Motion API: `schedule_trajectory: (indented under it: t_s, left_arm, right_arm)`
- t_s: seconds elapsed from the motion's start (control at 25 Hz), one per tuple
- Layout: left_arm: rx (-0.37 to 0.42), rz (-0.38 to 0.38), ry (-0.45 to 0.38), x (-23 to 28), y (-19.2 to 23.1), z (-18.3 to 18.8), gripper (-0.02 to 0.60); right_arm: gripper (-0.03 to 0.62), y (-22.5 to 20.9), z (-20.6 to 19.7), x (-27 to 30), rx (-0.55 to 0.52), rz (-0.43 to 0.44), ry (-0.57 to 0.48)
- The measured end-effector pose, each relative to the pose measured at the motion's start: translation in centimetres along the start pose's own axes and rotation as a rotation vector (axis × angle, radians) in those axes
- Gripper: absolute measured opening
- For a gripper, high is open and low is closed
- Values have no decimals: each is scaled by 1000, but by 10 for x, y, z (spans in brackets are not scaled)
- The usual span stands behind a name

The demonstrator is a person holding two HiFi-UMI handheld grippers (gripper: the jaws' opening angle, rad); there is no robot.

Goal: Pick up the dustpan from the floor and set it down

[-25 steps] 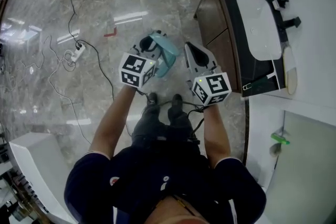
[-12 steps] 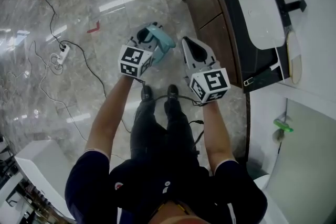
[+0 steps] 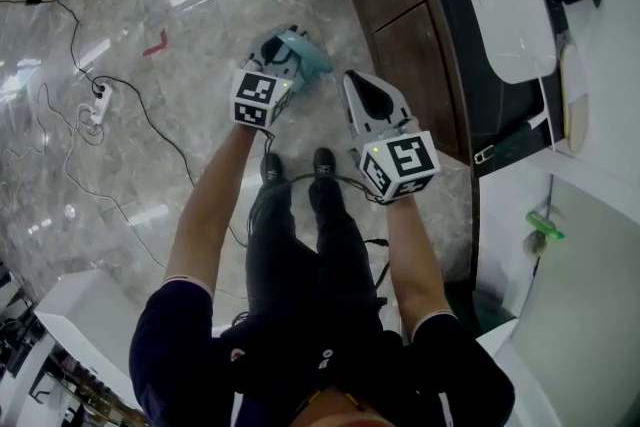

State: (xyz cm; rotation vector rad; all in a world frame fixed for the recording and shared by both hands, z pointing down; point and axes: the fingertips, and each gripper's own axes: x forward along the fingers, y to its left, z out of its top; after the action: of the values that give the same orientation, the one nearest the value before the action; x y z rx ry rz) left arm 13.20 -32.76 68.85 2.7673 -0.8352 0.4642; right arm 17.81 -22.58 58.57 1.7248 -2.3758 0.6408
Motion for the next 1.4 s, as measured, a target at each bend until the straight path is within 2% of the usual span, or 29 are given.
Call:
schedule_trajectory:
  t_s: [0.2, 0.52, 0.92, 1.4]
  left_arm:
    - [29, -17, -40, 14, -6, 1, 87]
    - [31, -39, -29, 8, -35, -14, 87]
    - [74, -83, -6, 3, -79, -40, 87]
    - [63, -60, 41, -3, -101, -58, 89]
  right_arm:
    - [6, -6, -14, 6, 22, 0, 13]
    - [6, -14, -14, 3, 44, -14, 6]
    - [6, -20, -20, -13, 45, -27, 1]
    - [6, -25, -26, -50, 49, -48, -14]
